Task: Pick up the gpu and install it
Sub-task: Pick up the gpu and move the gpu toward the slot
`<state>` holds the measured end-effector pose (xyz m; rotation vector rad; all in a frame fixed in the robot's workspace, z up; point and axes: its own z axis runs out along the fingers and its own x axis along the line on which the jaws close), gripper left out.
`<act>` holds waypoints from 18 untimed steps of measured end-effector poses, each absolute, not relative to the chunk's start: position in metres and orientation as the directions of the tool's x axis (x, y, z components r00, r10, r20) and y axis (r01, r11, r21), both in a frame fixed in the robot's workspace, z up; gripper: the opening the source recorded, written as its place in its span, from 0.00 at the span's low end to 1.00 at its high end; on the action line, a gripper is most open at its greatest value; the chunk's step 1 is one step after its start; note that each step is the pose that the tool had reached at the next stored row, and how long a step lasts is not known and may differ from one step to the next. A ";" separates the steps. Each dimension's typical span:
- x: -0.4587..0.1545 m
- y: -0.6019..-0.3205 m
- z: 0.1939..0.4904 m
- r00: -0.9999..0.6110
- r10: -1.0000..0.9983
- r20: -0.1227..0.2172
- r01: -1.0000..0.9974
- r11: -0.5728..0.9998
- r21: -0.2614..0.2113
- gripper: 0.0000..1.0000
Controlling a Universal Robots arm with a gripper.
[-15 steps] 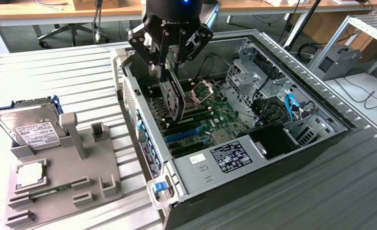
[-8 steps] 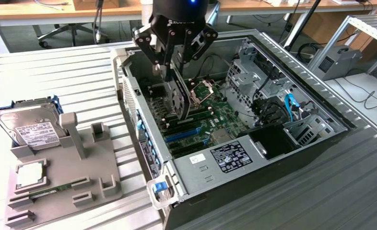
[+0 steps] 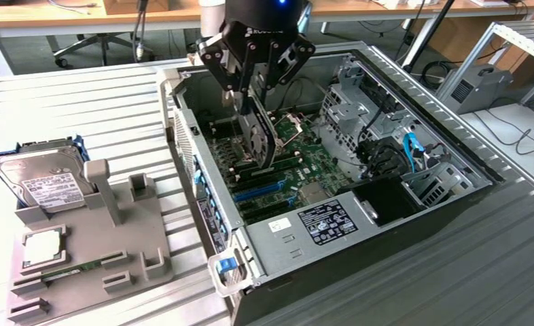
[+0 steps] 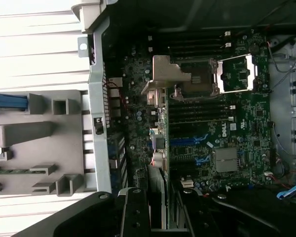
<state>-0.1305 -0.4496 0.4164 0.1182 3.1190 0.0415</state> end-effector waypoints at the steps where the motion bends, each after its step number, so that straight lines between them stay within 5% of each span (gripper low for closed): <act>1: -0.129 -0.450 0.416 -0.997 0.076 -0.019 0.075 0.997 0.027 0.28; 18: -0.110 -0.450 0.415 -0.997 0.076 -0.020 0.075 0.997 0.018 0.28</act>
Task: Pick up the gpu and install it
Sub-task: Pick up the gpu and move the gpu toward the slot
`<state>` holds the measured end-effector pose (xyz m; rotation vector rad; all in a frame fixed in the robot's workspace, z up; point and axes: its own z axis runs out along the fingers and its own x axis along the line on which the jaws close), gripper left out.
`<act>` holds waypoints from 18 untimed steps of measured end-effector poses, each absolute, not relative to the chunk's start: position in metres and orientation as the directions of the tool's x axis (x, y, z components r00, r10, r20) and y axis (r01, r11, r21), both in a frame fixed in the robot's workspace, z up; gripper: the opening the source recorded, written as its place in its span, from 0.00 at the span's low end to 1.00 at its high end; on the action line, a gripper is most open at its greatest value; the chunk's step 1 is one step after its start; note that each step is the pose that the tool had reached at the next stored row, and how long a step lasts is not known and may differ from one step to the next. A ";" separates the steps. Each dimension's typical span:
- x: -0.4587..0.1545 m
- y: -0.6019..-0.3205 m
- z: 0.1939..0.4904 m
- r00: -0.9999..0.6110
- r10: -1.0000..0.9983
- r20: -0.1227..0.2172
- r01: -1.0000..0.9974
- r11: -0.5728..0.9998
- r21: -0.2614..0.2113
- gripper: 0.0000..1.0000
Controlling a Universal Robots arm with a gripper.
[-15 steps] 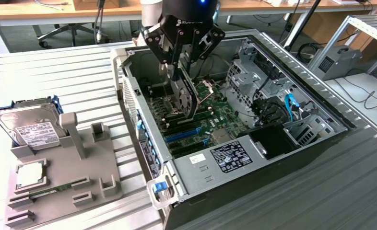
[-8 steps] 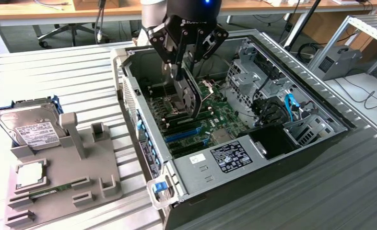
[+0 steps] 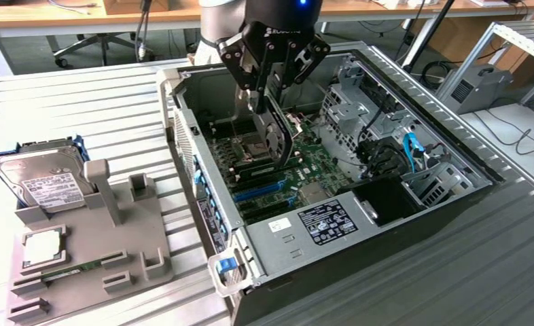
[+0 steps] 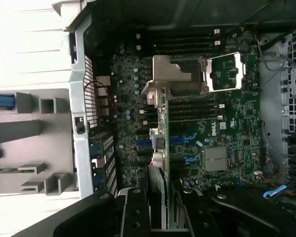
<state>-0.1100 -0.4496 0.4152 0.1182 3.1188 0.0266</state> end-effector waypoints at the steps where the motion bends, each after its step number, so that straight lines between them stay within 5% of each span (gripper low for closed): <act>1: -0.109 -0.450 0.415 -0.997 0.076 -0.020 0.075 0.997 0.017 0.28; 18: -0.091 -0.450 0.414 -0.997 0.076 -0.020 0.075 0.997 0.011 0.28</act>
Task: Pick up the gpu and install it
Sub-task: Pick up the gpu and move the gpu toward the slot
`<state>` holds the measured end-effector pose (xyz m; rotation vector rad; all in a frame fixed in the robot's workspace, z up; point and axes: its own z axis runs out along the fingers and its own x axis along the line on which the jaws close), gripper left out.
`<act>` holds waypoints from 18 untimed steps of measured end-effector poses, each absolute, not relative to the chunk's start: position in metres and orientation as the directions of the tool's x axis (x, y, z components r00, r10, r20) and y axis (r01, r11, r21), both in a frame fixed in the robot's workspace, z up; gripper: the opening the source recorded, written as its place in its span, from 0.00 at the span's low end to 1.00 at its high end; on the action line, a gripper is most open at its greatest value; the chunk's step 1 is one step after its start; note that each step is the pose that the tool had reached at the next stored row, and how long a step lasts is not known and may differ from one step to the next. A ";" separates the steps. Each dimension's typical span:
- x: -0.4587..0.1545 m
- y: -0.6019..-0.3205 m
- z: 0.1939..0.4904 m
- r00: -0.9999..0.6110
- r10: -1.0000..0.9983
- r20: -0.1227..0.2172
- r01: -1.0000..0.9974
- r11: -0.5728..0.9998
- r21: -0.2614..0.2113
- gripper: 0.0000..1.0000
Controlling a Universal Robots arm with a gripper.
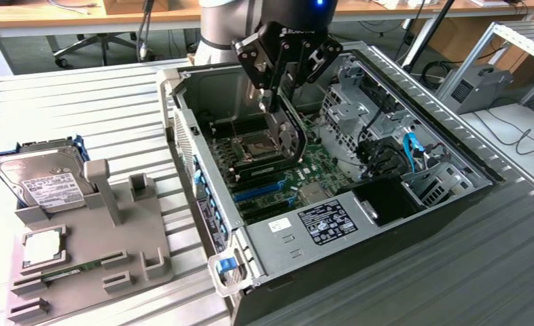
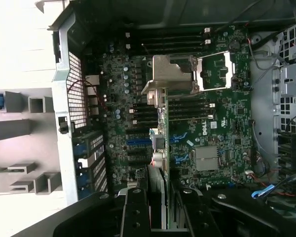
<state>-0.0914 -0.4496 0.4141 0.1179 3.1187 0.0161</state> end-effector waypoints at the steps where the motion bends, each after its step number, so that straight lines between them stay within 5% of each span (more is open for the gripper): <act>1: -0.090 -0.450 0.414 -0.997 0.076 -0.020 0.075 0.997 0.011 0.28; 18: -0.073 -0.450 0.413 -0.997 0.076 -0.020 0.075 0.997 0.008 0.28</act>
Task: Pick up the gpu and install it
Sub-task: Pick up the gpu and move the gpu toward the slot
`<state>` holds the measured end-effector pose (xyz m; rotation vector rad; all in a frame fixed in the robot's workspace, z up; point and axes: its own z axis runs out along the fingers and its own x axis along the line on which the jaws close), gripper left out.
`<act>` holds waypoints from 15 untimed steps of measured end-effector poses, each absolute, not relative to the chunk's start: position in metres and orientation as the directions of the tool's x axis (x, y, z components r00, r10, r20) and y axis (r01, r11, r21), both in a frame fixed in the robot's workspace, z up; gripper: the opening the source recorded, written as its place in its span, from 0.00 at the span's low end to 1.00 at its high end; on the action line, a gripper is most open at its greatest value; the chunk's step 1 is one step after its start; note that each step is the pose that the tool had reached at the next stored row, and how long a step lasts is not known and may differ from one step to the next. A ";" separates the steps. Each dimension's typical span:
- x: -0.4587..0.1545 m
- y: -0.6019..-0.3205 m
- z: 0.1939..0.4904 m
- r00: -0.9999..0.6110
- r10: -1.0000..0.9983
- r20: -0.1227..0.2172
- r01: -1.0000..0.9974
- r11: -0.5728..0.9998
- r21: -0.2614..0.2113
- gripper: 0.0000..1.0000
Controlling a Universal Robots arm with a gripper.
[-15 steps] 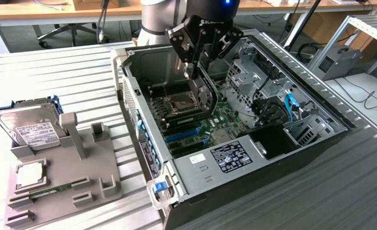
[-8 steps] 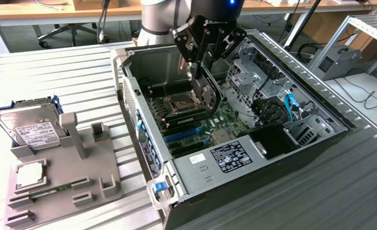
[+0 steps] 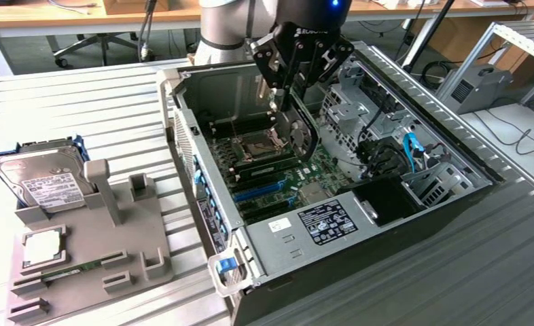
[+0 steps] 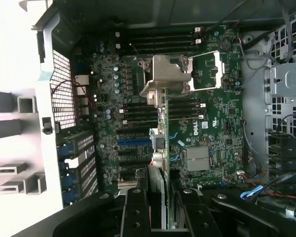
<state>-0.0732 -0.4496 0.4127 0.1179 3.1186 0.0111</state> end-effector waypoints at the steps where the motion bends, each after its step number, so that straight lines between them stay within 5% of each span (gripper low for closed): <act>1: -0.072 -0.450 0.413 -0.997 0.076 -0.020 0.075 0.997 0.008 0.28; 15: -0.058 -0.449 0.410 -0.997 0.075 -0.021 0.075 0.997 0.005 0.28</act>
